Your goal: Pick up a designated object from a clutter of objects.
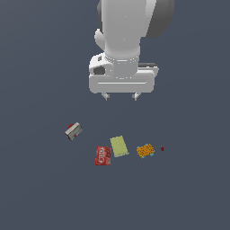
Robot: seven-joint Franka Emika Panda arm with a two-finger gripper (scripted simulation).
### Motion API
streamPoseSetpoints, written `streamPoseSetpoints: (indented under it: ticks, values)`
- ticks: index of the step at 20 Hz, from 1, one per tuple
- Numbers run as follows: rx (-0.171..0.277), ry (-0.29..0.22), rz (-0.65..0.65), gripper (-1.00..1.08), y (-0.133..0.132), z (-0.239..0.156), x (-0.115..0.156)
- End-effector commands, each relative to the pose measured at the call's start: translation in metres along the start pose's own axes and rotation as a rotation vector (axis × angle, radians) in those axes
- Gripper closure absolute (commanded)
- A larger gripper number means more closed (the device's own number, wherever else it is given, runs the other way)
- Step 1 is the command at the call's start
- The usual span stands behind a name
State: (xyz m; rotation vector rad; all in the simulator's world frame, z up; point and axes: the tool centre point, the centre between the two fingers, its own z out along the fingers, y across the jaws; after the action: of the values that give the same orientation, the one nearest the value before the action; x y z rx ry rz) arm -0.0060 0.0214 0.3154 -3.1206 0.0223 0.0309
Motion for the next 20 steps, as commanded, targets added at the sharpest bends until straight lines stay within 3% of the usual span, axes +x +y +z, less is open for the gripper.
streamPoseSetpoints:
  ticks: [1, 9, 20]
  values:
    - [0.0, 0.0, 0.0, -0.92, 0.0, 0.0, 0.0]
    - [-0.019, -0.023, -0.005, -0.92, 0.018, 0.003, 0.001]
    - [-0.02, -0.019, -0.031, -0.92, 0.017, 0.023, 0.011]
